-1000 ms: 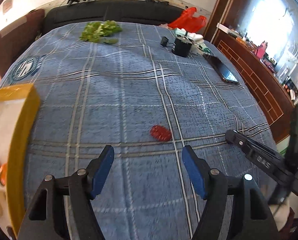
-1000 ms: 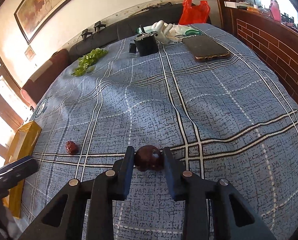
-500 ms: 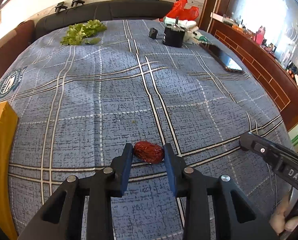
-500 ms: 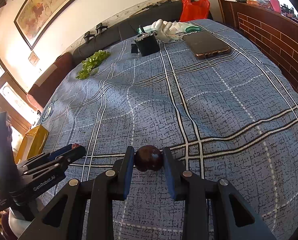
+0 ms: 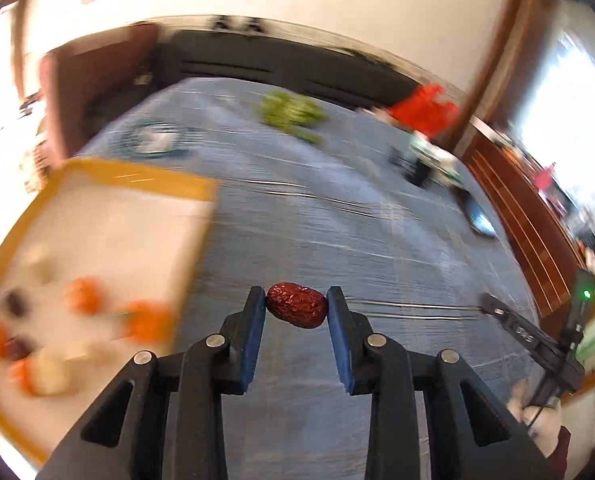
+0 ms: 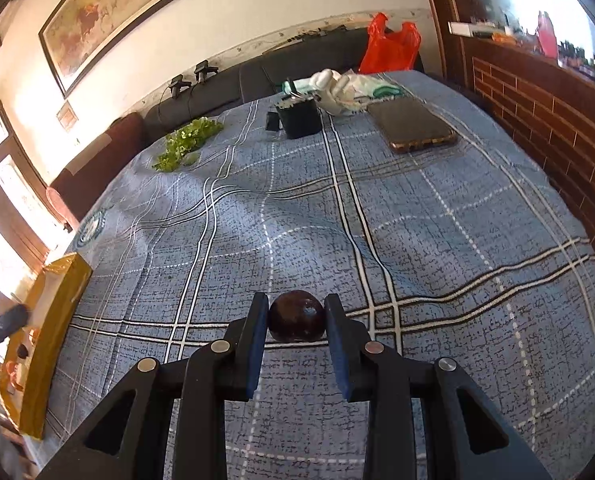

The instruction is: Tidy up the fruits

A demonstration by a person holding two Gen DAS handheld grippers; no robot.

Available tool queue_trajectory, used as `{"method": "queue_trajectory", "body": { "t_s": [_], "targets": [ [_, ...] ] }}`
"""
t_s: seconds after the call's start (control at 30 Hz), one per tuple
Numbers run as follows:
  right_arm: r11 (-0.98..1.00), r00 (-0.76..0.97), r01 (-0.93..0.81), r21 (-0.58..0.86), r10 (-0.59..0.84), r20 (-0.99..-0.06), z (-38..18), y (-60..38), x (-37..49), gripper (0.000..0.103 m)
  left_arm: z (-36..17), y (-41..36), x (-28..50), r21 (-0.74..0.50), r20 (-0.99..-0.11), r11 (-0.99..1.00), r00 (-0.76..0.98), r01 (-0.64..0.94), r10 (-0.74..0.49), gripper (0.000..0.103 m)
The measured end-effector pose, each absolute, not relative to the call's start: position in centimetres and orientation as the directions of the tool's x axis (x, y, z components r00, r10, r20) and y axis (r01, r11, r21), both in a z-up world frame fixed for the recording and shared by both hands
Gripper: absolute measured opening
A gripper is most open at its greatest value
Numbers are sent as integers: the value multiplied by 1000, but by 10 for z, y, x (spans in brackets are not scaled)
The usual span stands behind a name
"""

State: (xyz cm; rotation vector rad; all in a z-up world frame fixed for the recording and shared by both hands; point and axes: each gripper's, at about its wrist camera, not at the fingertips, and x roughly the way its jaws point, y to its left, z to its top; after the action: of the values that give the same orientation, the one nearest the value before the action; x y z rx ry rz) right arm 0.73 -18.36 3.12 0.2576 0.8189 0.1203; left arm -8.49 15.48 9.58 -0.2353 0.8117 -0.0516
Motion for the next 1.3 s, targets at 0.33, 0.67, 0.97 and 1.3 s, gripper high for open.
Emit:
{"method": "queue_trajectory", "body": {
  "t_s": [0.33, 0.67, 0.97, 1.3],
  "targets": [
    [812, 496, -478, 335, 564, -660, 86, 22, -25, 32, 69, 301, -148, -153, -770, 898, 619, -414, 154, 31],
    [691, 310, -671, 270, 592, -744, 53, 173, -49, 33, 58, 341, -181, -247, -755, 861, 645, -444, 116, 56],
    [712, 336, -634, 302, 606, -721, 60, 165, -54, 57, 81, 350, -197, -300, -682, 848, 720, -436, 129, 68],
    [778, 448, -502, 378, 608, -655, 75, 106, -61, 65, 117, 305, -207, -173, -592, 879, 760, -445, 269, 72]
  ]
}}
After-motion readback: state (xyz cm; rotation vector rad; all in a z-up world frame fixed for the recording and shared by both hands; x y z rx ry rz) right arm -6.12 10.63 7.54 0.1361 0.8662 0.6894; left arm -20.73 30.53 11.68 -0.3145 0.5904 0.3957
